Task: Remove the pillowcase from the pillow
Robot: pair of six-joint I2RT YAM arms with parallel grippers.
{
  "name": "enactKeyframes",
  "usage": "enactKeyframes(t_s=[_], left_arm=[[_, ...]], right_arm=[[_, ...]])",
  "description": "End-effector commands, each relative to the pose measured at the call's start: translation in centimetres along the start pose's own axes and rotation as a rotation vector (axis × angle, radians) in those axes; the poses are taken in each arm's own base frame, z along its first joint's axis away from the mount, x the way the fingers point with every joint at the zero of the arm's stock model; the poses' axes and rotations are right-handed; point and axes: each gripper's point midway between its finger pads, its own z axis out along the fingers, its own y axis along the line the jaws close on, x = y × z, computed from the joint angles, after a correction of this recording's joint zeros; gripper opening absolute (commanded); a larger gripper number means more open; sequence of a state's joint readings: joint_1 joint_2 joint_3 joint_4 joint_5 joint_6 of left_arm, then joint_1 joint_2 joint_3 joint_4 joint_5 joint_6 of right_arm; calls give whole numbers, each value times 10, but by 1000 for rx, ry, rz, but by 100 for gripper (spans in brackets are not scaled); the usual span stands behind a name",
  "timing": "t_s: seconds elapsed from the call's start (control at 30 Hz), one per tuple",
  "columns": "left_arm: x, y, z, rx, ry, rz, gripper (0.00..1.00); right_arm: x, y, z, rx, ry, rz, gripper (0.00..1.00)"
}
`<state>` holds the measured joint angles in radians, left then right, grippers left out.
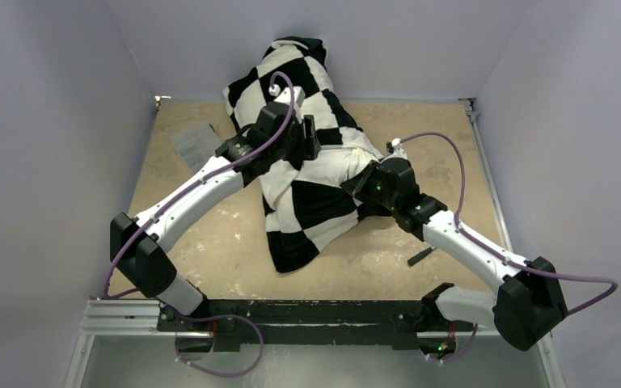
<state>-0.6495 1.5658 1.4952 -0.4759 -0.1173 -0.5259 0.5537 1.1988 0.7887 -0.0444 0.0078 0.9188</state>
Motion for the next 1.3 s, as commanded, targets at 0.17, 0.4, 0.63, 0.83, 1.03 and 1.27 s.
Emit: enactKeyframes(t_s=[0.17,0.4,0.63,0.83,1.03,1.27], left_arm=[[18,-40,12,-5,-47,-11,64],[46,-35,39,-72,-16,13,76],[93,-39,73,-71,75,25,78],[123,-52,84,-6,130,-16,75],[131,-37,93,-51,126,15,17],[74,12,88,-127,24,-7,0]], right_arm=[[4,0,-8,-58,-36,19,0],[13,-14,-6,-41,-33,36,0],[16,-16,-4,-48,-30,37,0],[21,-24,2,-28,-23,37,0],[23,-33,5,12,-24,58,0],[29,-53,3,86,-32,122,0]])
